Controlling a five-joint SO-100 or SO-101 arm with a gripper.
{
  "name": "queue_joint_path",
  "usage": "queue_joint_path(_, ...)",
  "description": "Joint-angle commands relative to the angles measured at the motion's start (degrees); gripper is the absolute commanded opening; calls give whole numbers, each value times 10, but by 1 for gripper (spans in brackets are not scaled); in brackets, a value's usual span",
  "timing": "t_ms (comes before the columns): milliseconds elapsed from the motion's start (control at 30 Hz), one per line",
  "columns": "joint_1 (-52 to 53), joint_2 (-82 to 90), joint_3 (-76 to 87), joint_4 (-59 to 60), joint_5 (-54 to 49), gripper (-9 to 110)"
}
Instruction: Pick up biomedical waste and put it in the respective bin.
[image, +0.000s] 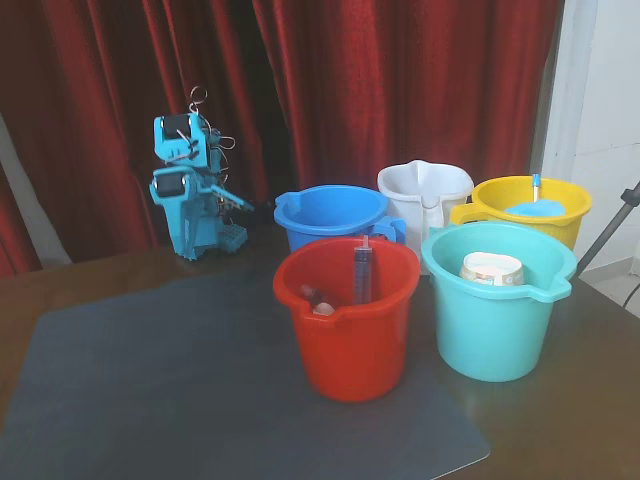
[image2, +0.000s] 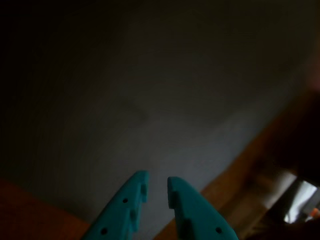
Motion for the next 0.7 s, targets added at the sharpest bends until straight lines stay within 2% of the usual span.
queue_joint_path(0,18,3,1,-8,-1,3)
queue_joint_path(333,187,3,1,60,5,3)
queue_joint_path(667,190,3,1,55,5,3)
